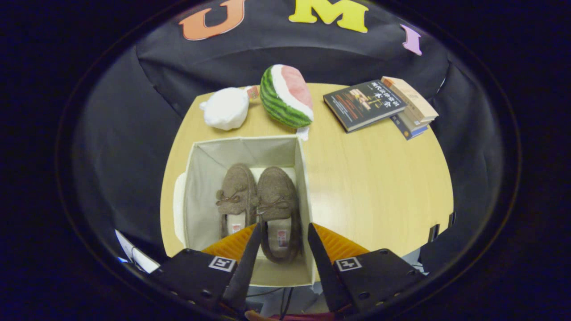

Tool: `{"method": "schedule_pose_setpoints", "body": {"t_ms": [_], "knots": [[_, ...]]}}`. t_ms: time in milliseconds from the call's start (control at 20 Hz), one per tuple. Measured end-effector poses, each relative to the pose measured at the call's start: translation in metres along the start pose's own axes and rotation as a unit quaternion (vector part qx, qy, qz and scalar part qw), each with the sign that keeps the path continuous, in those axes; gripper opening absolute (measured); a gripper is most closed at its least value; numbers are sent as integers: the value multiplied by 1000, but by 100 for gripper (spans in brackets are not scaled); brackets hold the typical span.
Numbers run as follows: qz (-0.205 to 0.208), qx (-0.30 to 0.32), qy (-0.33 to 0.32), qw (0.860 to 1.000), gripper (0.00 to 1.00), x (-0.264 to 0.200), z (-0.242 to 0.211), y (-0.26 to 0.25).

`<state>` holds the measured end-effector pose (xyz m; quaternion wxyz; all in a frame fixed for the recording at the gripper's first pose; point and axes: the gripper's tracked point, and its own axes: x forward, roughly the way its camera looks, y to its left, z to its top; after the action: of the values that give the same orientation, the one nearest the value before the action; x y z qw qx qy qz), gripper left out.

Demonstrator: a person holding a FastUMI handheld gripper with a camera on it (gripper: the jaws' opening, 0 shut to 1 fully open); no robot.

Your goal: Open the storage box then place both shoes into the box .Put the left shoe in first, then the right shoe, with the right side of both shoes facing outward in a uniform manner.

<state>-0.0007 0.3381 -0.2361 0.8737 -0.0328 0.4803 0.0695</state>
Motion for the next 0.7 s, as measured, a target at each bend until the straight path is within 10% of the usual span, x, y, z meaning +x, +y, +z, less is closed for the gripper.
{"method": "schedule_pose_setpoints", "body": {"t_ms": [300,700], "knots": [[-5,-41,-94,995,99,-47,15,-75],[-28,-42,-243,969,98,-120,41,-201]]}}
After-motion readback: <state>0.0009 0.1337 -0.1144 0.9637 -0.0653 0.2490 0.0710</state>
